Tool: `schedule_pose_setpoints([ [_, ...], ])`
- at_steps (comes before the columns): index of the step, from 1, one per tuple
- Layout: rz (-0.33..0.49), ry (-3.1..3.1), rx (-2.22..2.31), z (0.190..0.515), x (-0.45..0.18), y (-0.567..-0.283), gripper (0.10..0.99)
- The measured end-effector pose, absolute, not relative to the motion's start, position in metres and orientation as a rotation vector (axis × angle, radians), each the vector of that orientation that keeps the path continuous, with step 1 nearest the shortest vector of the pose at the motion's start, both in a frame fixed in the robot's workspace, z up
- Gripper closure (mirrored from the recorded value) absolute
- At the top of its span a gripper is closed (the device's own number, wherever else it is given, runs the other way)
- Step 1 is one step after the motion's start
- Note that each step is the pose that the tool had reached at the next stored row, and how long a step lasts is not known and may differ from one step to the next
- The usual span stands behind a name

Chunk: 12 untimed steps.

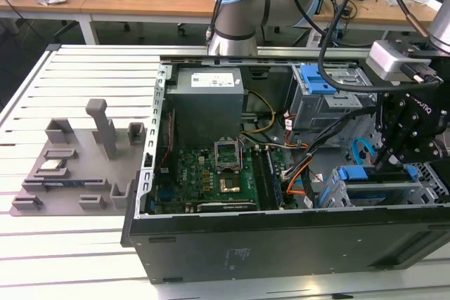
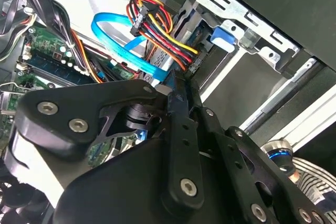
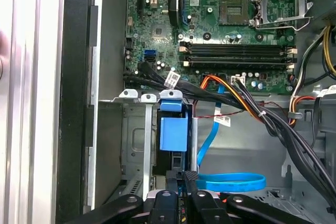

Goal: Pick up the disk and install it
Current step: 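Insert the second disk wire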

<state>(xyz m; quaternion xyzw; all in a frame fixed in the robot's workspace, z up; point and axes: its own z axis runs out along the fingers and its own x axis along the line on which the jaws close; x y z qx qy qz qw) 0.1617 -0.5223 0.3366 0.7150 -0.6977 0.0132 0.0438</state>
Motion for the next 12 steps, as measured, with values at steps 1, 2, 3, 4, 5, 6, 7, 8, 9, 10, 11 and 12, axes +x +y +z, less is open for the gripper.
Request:
schedule_pose_setpoints([
  [1,0.040,-2.133,2.186,0.337,0.162,-0.522,0.925],
  [2,0.040,-2.133,2.186,0.336,0.162,-0.522,0.925],
  [3,0.041,-2.133,2.185,0.337,0.162,-0.522,0.925],
  [4,0.040,-2.133,2.186,0.336,0.162,-0.522,0.914],
  [5,0.041,-2.132,2.185,0.336,0.162,-0.522,0.851],
  [6,0.040,-2.133,2.186,0.338,0.162,-0.522,0.851],
  [7,0.040,-2.133,2.186,0.341,0.162,-0.522,0.851],
  [8,0.041,-2.132,2.185,0.345,0.162,-0.522,0.851],
  [9,0.041,-2.132,2.185,0.352,0.162,-0.522,0.851],
  [10,0.041,-2.132,2.185,0.357,0.162,-0.521,0.851],
  [11,0.041,-2.132,2.185,0.363,0.162,-0.520,0.859],
  [12,0.041,-2.132,2.185,0.366,0.162,-0.520,0.929],
])
